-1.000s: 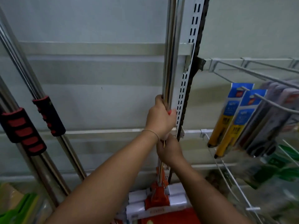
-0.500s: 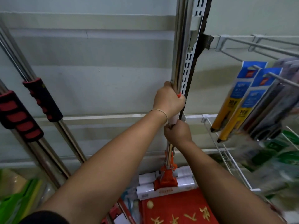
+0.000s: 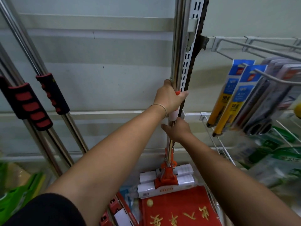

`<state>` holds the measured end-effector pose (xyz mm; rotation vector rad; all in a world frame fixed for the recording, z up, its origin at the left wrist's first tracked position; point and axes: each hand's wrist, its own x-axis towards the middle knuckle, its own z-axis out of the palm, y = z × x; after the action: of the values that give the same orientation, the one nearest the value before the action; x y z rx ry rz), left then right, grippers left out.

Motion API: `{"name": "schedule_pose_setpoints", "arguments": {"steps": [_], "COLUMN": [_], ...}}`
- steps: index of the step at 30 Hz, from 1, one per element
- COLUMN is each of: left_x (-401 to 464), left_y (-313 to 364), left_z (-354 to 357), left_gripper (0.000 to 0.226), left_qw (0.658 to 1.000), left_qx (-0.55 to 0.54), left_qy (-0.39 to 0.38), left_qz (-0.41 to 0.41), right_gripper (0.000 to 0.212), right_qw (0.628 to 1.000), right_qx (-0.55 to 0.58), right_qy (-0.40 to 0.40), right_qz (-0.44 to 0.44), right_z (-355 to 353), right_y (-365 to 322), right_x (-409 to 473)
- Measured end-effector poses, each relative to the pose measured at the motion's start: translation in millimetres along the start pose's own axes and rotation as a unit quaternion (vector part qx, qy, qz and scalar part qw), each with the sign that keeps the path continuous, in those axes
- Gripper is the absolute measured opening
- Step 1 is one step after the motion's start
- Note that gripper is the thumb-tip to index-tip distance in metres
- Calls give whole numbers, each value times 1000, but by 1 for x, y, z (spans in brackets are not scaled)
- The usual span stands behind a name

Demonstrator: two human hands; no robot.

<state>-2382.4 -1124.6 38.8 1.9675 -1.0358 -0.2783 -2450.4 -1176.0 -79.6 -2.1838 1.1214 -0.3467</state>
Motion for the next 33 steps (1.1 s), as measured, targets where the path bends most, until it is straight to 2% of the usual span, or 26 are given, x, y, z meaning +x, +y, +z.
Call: {"name": "schedule_pose_setpoints", "arguments": {"steps": [4,7,15,22,27,33], "left_x": [-12,-21,-56,-77,-90,-103], "left_y": [-1,-14,-37,-45,-49,-57], "left_z": [-5,-6,-17,-19,-30,-56], "left_gripper": [77,88,76,54,62,57], "left_qw": [1000,1000,996,994,992,991], "left_qx": [-4,-3,40,59,84,97], "left_qy": [-3,-11,-66,-67,-59,-62], "left_qz": [19,11,-43,-70,-79,-68], "right_gripper": [51,61,65,56,53,46], "right_qw": [998,997,990,982,982,982], "right_qx": [51,72,87,107,101,87], "right_qy": [18,29,59,93,90,91], "right_qz": [14,-8,-90,-128,-135,-140], "right_z": [-8,-17,-25,-21,-20,-20], "right_y": [-3,-7,-15,-23,-31,-49], "right_x": [-14,-28,-55,-64,-76,-100]}}
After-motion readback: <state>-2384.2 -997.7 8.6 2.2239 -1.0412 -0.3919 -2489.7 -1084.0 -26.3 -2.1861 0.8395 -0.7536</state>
